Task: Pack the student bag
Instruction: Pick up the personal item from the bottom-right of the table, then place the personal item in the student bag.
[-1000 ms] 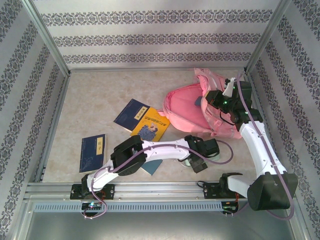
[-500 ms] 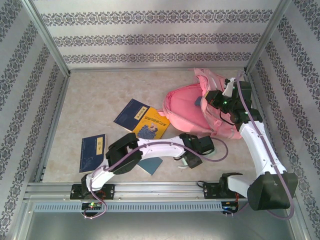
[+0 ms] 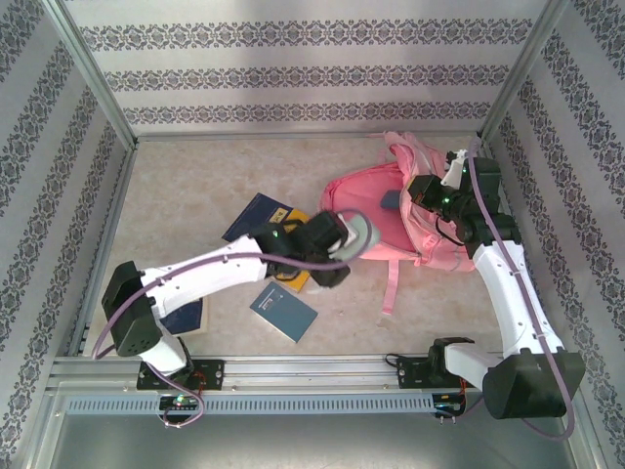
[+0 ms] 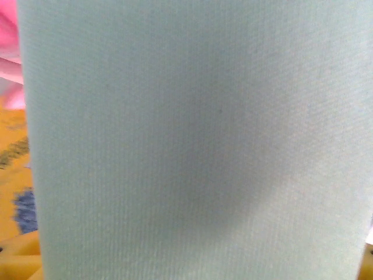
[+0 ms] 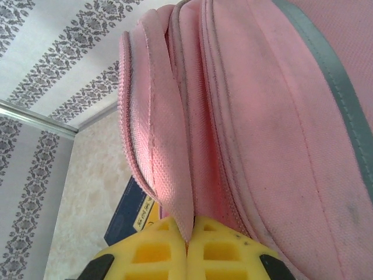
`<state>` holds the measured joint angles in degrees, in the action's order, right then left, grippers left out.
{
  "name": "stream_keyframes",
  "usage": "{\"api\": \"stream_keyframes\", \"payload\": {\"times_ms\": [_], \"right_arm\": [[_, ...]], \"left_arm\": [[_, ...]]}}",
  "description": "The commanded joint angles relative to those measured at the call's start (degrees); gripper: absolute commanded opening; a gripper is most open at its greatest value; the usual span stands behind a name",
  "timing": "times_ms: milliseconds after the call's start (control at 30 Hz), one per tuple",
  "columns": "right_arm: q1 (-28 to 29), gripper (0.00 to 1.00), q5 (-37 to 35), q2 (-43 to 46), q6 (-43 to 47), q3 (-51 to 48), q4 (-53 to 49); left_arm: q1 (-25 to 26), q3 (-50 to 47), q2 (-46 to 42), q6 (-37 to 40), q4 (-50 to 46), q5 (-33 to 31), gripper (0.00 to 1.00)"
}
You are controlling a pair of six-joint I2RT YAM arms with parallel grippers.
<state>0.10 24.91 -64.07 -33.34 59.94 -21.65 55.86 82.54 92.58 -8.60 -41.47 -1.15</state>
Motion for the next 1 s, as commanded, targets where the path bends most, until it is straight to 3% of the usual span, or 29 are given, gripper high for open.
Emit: {"api": "stream_keyframes", "payload": {"times_ms": [0, 233, 333, 400, 567, 800, 967], "right_arm": [[-0.06, 0.0, 6.13, 0.88, 2.22, 2.96, 5.81], [0.87, 0.0, 9.03, 2.28, 4.16, 3.33, 7.63], [0.96, 0.0, 9.52, 1.55, 3.63, 3.65, 7.94], [0.96, 0.0, 9.72, 1.0, 3.09, 3.87, 8.27], [0.91, 0.0, 9.99, 0.69, 2.56, 3.67, 9.19], [1.9, 0.0, 9.99, 1.5, 4.63, 0.82, 12.31], [2.98, 0.0, 10.95, 1.74, 5.99, 0.87, 13.46]], "left_arm": [[-3.12, 9.42, 5.84, 4.16, -3.65, 1.41, 0.62], [-8.77, 42.83, 30.78, 11.37, -17.85, 6.55, 0.6], [-9.12, 51.24, 37.8, 12.89, -20.66, 8.26, 0.6], [-9.7, 53.55, 40.36, 11.83, -20.36, 8.16, 0.6], [-14.1, 53.5, 42.6, 4.78, -15.39, 16.32, 0.58], [-14.89, 65.44, 49.5, 7.41, -17.02, 13.11, 0.62], [-14.88, 66.08, 51.53, 10.55, -13.16, 9.95, 0.62]]}}
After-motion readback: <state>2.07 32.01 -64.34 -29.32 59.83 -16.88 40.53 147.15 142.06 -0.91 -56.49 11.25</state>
